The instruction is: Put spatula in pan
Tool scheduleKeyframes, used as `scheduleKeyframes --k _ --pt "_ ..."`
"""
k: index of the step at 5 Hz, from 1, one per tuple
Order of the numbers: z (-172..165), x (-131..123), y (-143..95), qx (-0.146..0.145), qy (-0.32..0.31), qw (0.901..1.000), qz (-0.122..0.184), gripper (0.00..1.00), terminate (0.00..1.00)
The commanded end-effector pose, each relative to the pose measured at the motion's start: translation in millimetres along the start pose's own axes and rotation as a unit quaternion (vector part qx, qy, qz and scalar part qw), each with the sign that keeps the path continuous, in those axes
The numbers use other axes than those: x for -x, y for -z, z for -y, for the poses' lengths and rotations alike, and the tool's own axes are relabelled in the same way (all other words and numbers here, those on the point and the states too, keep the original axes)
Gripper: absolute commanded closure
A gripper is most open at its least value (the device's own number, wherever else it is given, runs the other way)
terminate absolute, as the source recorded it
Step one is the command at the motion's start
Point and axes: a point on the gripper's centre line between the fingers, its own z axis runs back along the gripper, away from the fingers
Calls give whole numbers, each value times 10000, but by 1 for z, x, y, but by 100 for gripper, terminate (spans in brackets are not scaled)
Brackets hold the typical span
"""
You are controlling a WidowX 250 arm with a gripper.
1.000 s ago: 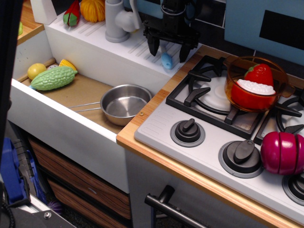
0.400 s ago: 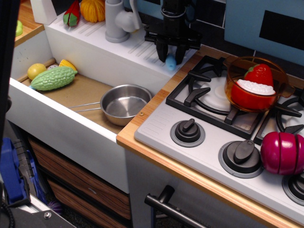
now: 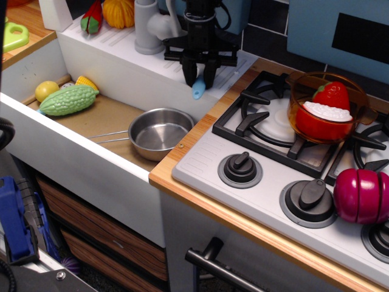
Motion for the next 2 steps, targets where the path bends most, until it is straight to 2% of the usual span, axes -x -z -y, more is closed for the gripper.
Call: scheduleKeyframes --k 1,2 --pt "0 11 -44 -29 -395 9987 308 100 0" --pt "-3 26 -45 -25 -757 9969 189 100 0"
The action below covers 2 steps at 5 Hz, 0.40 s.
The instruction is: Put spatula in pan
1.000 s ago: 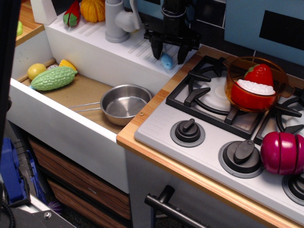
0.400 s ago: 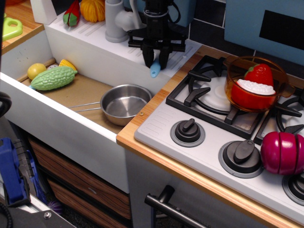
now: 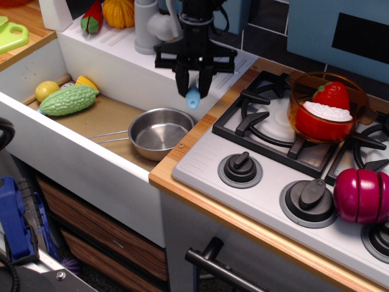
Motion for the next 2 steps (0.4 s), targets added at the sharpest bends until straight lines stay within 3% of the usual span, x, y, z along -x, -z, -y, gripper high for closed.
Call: scheduleKeyframes --k 1,2 --pt "-3 8 -25 83 -434 9980 454 100 0" --pt "-9 17 -17 -40 -718 9957 578 100 0"
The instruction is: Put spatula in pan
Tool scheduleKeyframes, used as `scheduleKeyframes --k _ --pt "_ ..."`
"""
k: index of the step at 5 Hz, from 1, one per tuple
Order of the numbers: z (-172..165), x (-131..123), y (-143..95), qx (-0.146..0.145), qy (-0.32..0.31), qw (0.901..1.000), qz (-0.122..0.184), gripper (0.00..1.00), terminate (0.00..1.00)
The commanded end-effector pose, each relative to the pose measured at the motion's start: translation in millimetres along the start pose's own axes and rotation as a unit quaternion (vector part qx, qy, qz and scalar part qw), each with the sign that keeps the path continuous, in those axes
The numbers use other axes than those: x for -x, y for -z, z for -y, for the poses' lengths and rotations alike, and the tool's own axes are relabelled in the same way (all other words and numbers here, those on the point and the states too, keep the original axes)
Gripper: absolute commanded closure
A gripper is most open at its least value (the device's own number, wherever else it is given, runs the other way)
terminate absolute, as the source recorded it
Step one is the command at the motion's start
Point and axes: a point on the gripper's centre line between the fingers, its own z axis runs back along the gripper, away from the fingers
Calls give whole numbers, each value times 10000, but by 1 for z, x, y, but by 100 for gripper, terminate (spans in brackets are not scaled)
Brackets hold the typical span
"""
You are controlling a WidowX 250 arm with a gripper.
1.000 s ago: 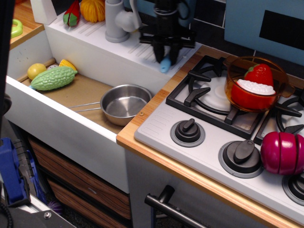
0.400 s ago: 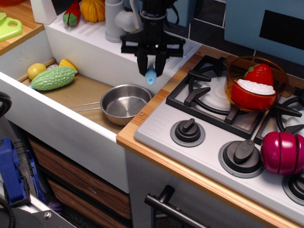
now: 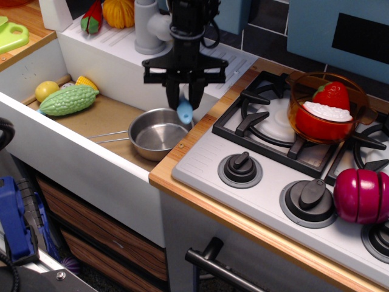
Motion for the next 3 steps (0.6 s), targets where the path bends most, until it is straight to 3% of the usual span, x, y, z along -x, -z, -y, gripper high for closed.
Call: scheduleKeyframes --k 1,2,3 --pt "-10 -1 -10 128 -235 9983 525 100 0" --pt "-17 -6 -2 146 -183 9970 732 0 0" --pt "-20 -19 3 344 19 9959 831 0 100"
